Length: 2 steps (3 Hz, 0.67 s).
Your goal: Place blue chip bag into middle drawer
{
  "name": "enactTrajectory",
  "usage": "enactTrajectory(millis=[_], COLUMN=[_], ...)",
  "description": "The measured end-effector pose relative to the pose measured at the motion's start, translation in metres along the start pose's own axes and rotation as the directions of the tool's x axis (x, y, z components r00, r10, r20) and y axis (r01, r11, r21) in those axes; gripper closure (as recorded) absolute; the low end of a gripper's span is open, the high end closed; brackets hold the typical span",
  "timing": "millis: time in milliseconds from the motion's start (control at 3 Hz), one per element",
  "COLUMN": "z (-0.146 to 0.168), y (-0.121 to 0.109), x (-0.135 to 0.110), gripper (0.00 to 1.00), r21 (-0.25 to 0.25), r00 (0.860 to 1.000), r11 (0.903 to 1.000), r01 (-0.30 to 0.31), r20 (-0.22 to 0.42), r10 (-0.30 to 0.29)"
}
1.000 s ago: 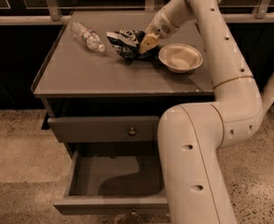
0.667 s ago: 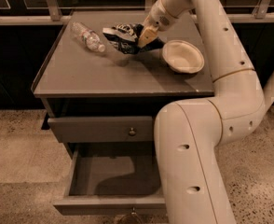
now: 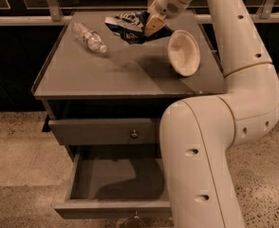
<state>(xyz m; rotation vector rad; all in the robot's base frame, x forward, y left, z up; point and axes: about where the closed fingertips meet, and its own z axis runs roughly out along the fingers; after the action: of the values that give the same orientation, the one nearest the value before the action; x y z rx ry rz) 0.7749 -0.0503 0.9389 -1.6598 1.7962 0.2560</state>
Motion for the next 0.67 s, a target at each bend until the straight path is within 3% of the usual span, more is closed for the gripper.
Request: enactTrajectory(millis=[667], z=[0.006], y=[-0.0052], x=[0.0009], gripper=[1.0], r21=[0.013], r00=[1.0], r11=[0.9999], r01=[-0.011], r20=[0.016], r10=[0.011])
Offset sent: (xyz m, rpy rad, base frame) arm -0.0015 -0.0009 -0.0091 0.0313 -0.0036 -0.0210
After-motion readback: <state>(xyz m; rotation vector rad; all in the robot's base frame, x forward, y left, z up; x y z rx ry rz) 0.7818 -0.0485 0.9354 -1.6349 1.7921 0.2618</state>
